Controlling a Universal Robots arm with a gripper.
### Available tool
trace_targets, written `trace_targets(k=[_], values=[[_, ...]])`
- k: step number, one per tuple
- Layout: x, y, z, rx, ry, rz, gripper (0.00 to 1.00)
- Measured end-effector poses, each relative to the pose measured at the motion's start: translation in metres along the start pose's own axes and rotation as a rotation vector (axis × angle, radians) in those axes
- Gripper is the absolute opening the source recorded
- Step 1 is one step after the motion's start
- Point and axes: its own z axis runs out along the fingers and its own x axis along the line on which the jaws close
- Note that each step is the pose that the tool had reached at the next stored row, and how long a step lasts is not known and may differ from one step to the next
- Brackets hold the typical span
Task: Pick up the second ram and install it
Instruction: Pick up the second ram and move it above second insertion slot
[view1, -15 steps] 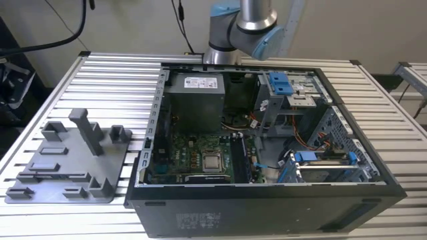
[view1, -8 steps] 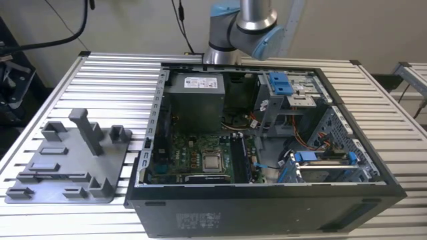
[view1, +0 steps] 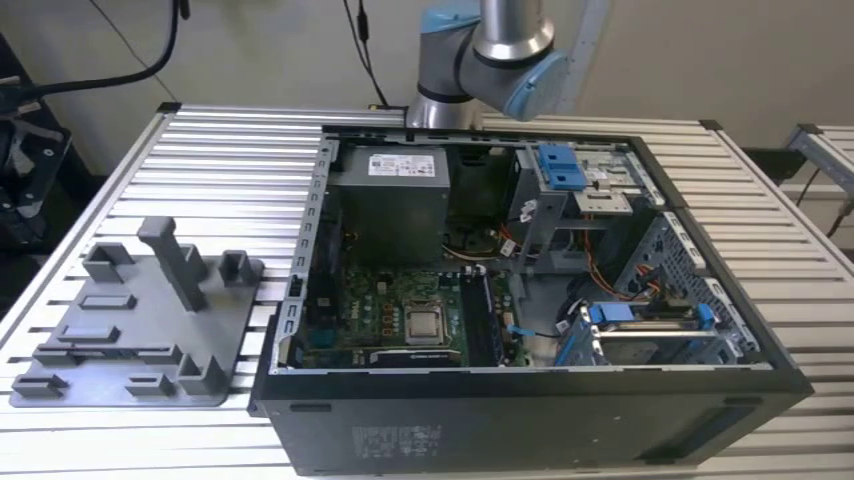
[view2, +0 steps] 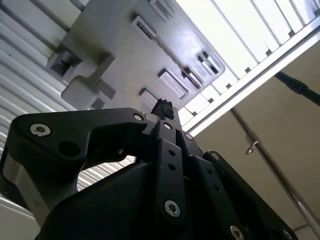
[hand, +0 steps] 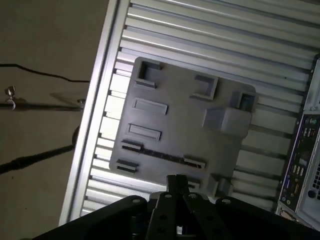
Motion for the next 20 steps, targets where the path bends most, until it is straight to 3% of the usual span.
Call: trace_targets(k=[11, 20], values=[[-0.0001, 0.0005, 0.0000, 0.0172, 0.0080, -0.153, 0.11], [-0.0001, 0.0006, 0.0000, 0.0222, 0.0112, -0.256, 0.11]])
